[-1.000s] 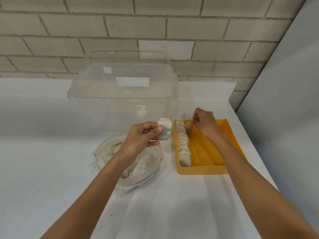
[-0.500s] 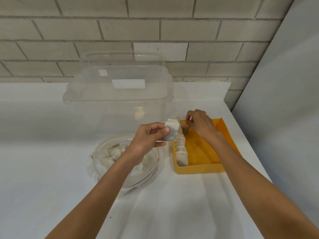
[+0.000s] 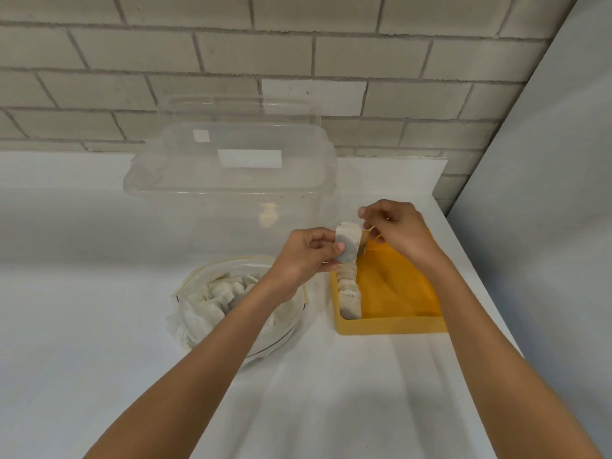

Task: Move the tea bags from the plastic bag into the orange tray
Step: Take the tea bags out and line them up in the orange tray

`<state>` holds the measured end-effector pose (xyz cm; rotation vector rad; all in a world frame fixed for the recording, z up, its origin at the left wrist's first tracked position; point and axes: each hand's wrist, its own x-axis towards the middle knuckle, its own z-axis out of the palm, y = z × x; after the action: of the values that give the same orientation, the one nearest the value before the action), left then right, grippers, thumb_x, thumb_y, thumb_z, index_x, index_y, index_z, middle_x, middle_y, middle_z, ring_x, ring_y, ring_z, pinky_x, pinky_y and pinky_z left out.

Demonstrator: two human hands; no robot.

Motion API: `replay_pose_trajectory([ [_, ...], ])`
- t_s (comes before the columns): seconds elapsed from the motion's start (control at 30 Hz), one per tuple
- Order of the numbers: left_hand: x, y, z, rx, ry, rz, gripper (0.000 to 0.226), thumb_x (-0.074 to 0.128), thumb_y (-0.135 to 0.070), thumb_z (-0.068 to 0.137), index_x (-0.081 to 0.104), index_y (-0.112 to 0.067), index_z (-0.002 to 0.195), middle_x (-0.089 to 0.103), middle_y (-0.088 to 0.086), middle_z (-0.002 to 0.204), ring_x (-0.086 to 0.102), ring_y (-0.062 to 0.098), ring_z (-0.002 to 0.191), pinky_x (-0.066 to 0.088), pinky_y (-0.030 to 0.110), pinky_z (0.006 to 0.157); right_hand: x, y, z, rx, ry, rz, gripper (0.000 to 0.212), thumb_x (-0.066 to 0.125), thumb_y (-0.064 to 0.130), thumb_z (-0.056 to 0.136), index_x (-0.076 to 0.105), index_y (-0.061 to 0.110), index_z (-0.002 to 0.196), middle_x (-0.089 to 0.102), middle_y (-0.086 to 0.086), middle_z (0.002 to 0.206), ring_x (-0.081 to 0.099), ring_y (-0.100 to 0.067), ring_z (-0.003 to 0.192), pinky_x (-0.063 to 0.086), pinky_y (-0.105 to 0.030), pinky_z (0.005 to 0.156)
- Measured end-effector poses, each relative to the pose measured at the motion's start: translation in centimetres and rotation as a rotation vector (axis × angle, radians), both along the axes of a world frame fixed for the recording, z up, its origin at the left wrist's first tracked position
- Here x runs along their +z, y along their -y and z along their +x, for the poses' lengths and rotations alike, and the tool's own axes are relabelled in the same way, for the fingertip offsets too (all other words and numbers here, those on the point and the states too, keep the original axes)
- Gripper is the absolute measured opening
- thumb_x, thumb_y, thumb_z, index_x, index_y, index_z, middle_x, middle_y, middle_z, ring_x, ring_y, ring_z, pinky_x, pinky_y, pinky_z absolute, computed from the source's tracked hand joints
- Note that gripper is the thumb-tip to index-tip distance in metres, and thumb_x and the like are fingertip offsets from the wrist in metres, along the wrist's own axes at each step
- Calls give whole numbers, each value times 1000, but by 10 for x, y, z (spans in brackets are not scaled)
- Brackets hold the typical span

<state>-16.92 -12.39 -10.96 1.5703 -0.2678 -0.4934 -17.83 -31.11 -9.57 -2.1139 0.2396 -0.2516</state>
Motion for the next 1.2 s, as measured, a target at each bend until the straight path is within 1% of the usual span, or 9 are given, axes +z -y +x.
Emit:
replay_pose_trajectory([
  [0.1,-3,19,8,48,10,24,19,65,-8,89,66,0,106,67,18,99,66,20,86,57,27,74,9,-2,-13,119,-75,143,22,65,31,89,72,15,101,72,-2,86,66,-11,68,53,-19,60],
  [0.27,-13,34,14,68,51,133,16,68,-8,86,68,-9,102,68,5,92,65,17,88,56,26,74,-5,9,-10,53,-58,-20,9,67,12,87,72,8,94,70,-7,79,63,-9,61,48,-11,54],
  [0.43,-21,28,13,116,193,307,22,70,-2,81,69,-10,101,66,0,96,62,12,86,48,10,70,-32,17,4,26,-162,-217,13,62,6,89,73,7,97,69,-6,86,60,-13,73,50,-24,72],
  [0.5,-21,24,12,117,207,330,24,71,-1,80,69,-9,102,65,0,97,61,12,84,45,8,68,-41,16,10,1,-192,-267,15,61,5,89,72,6,99,70,-10,93,59,-16,77,46,-23,75],
  [0.67,-15,18,11,96,237,327,21,70,-3,80,70,-12,99,68,-1,97,63,10,83,48,12,74,-52,6,22,-90,-185,-259,9,62,3,88,63,8,96,67,-11,97,63,-25,93,44,-23,74],
  [0.8,-13,16,9,92,245,310,20,70,-3,81,70,-14,98,68,-1,98,63,7,80,51,14,75,-53,-2,25,-152,-184,-266,12,61,2,88,54,11,92,61,-7,93,56,-21,87,43,-22,66],
  [0.93,-10,14,7,86,257,296,20,70,-4,81,70,-14,98,68,-2,96,63,6,80,51,14,75,-53,-5,25,-163,-203,-362,10,61,6,90,52,11,88,60,-7,91,49,-16,79,32,-17,52],
  [1.07,-5,13,4,83,262,279,20,69,-3,81,71,-16,97,68,-3,96,64,6,81,52,16,75,-50,-2,22,-171,-230,-388,10,62,8,89,52,11,88,64,-11,98,49,-18,80,37,-26,65],
  [1.2,4,6,1,72,270,250,18,70,-9,83,70,-22,96,69,-5,96,66,8,80,52,21,75,-41,1,13,-148,-203,-443,6,60,11,90,55,8,93,63,-12,100,48,-17,81,38,-26,67],
])
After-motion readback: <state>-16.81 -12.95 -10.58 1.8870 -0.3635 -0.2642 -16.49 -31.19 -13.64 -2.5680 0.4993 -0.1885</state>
